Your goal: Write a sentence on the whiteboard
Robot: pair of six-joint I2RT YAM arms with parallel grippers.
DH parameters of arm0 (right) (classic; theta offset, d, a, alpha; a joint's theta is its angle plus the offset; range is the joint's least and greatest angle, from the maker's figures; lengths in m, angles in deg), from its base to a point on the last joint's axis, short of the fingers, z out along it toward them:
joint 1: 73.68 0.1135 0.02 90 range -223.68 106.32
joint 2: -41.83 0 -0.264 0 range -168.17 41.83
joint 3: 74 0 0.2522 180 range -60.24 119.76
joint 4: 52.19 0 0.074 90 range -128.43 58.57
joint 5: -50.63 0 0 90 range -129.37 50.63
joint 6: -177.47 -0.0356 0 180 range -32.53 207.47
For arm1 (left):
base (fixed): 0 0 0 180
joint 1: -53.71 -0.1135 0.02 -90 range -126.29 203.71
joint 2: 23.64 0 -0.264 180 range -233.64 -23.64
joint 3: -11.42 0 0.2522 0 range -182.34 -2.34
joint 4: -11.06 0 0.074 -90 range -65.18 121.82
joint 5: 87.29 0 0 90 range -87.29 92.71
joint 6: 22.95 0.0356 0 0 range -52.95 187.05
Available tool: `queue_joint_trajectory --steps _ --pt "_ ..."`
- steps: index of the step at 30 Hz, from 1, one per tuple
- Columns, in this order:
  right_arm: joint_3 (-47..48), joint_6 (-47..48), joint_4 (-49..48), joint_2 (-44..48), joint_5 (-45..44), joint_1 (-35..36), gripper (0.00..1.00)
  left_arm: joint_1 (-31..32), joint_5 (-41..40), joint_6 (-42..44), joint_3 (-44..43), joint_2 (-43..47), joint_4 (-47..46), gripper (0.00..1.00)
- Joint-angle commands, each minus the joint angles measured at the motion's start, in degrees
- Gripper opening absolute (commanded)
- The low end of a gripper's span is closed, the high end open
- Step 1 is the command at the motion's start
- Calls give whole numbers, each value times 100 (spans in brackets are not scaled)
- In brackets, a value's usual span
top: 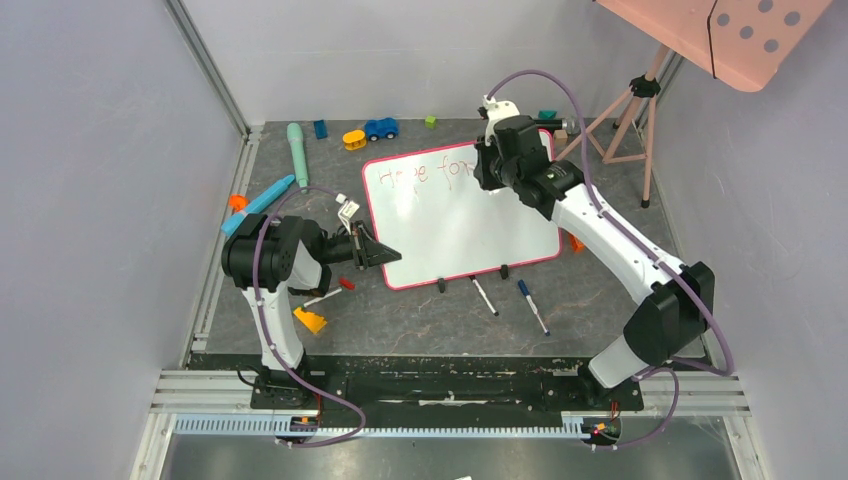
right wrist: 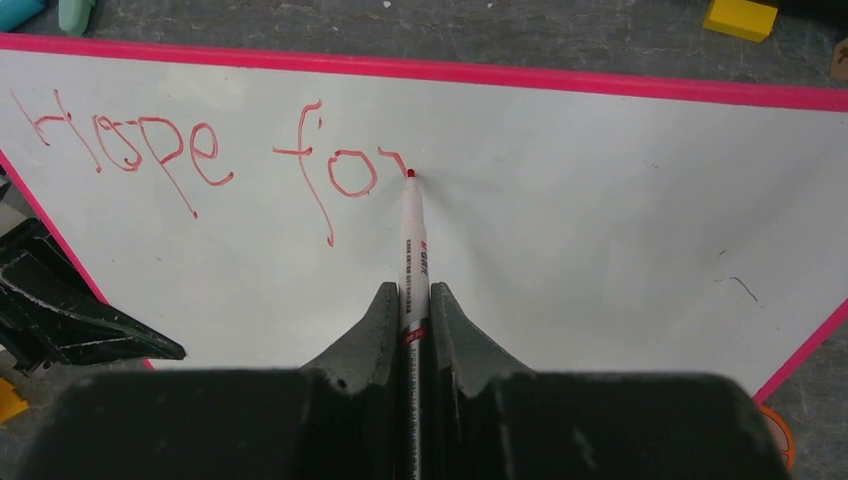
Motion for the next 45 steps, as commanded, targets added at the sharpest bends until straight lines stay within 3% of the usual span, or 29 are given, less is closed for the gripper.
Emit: queue_joint_trajectory --steps 1,12,26,45 --pt "316 99 -64 -127 -221 -84 0 66 97 668 45 32 -282 2" --pt "287 42 -82 120 -253 -144 0 68 53 654 40 14 -282 2" --pt "-1247 18 -751 1567 371 -135 0 48 51 645 -33 -44 -282 2" --pt "-2065 -356 -1160 1876 277 514 0 52 -5 618 48 -35 -282 2"
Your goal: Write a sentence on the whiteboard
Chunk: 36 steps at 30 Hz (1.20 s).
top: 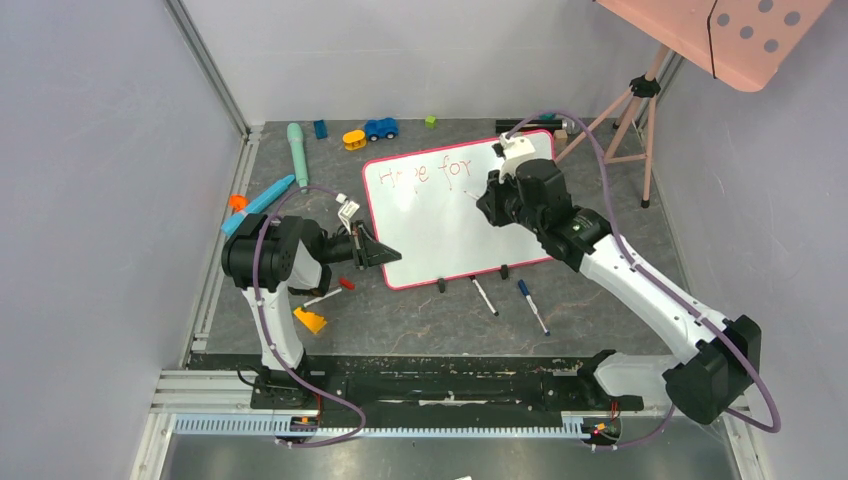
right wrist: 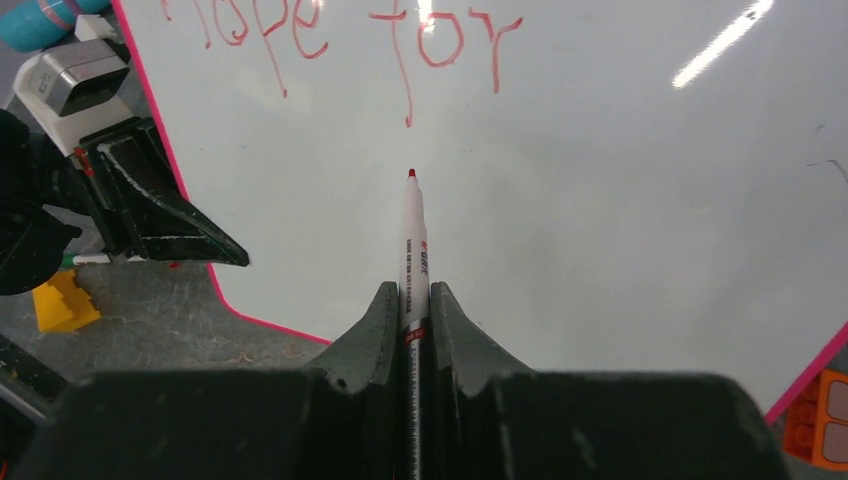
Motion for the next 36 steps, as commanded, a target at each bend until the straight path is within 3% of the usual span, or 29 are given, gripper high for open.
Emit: queue_joint_trajectory --steps 1,9,17,23,31,36 --pt "-183 -182 -475 117 -151 351 0 49 -66 593 103 -36 -275 2" --pt "-169 -301 -744 -193 -466 1046 0 -23 -46 627 143 2 -275 2" --pt "-15 -181 -573 -241 -488 1076 0 -27 -103 843 46 84 -276 2" --pt "1 -23 -371 -121 -594 1071 0 -31 2 356 -330 -117 -275 2" --pt "60 -126 -342 -210 -592 1075 0 -98 -538 574 201 199 -275 2" --pt "30 -204 -539 -293 -568 1110 0 -84 -178 531 63 84 -275 2"
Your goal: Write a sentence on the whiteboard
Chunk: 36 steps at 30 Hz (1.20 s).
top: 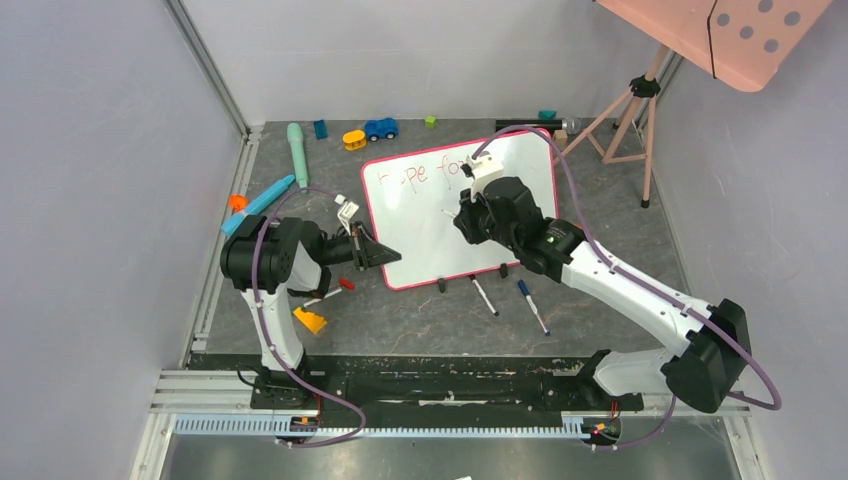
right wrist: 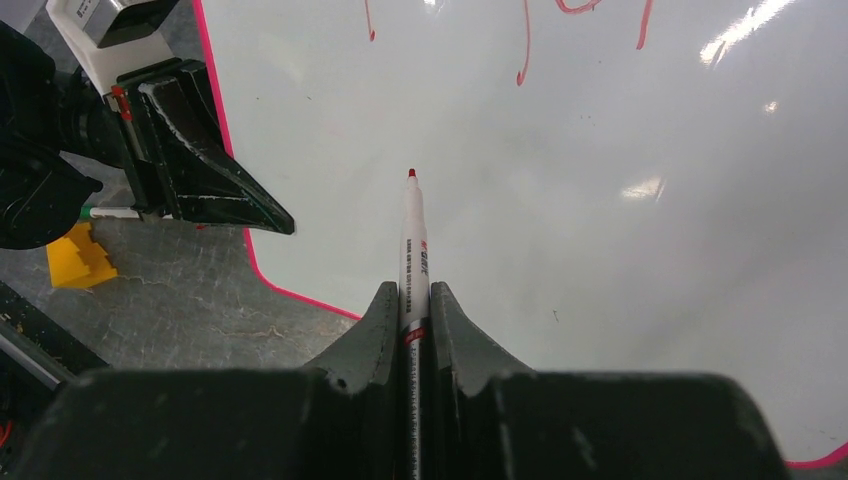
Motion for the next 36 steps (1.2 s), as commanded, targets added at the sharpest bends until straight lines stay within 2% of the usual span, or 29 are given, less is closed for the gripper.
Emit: queue_joint_trajectory --steps 1,10,36 --pt "222 -77 -337 -100 -18 52 0 -42 -53 518 -30 -5 -302 2" --pt "870 -43 -324 -719 49 372 0 123 204 897 -7 21 -301 2" --pt "1752 224 -93 -1753 -65 485 0 125 413 803 -165 -66 -302 2"
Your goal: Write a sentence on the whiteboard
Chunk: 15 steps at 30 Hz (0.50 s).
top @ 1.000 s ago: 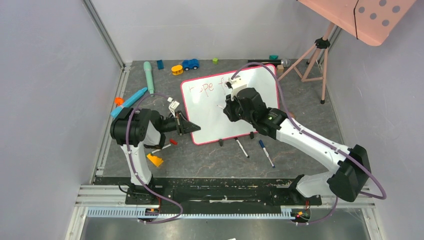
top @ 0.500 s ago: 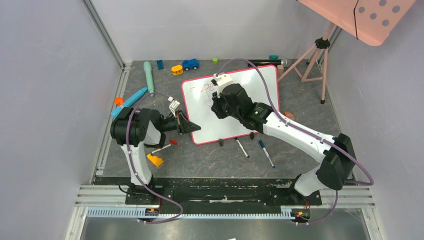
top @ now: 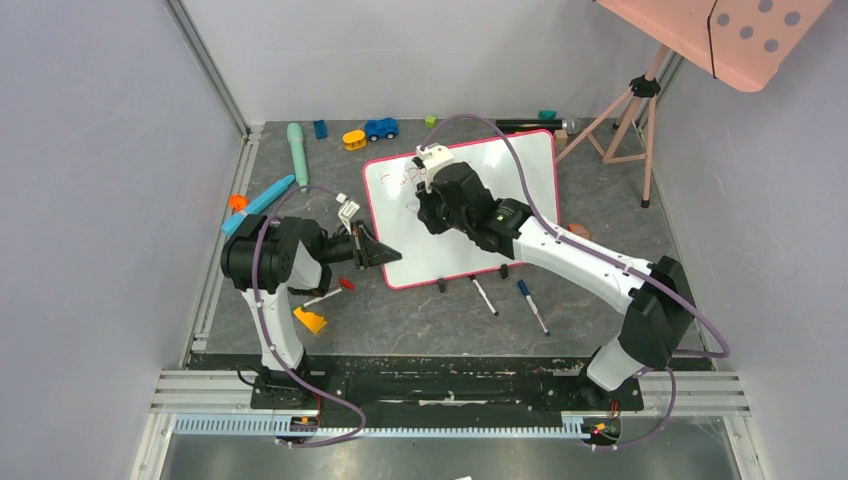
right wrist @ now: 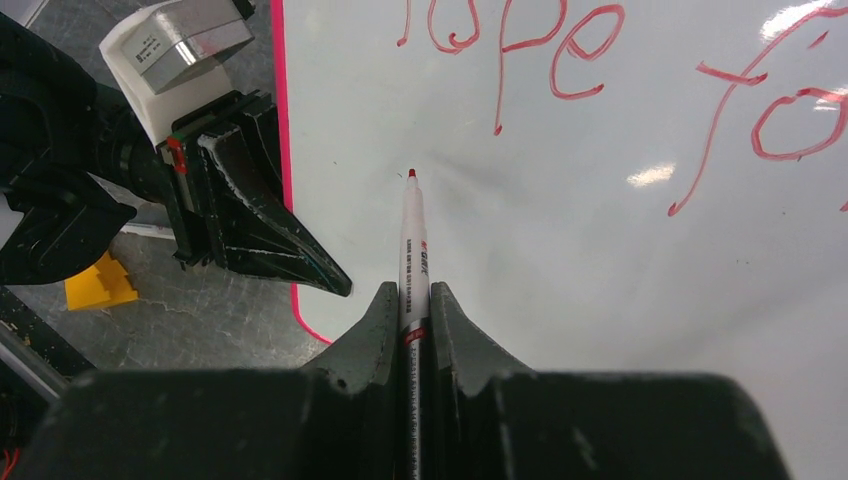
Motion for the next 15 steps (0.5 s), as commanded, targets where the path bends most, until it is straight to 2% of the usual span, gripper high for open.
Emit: queue_joint_trajectory --steps 1,15 --pt "373 108 -137 -120 -43 24 0 61 280 721 -72 -54 -337 2" --pt "497 92 -35 -342 -196 31 0 61 275 741 -56 -49 -337 2"
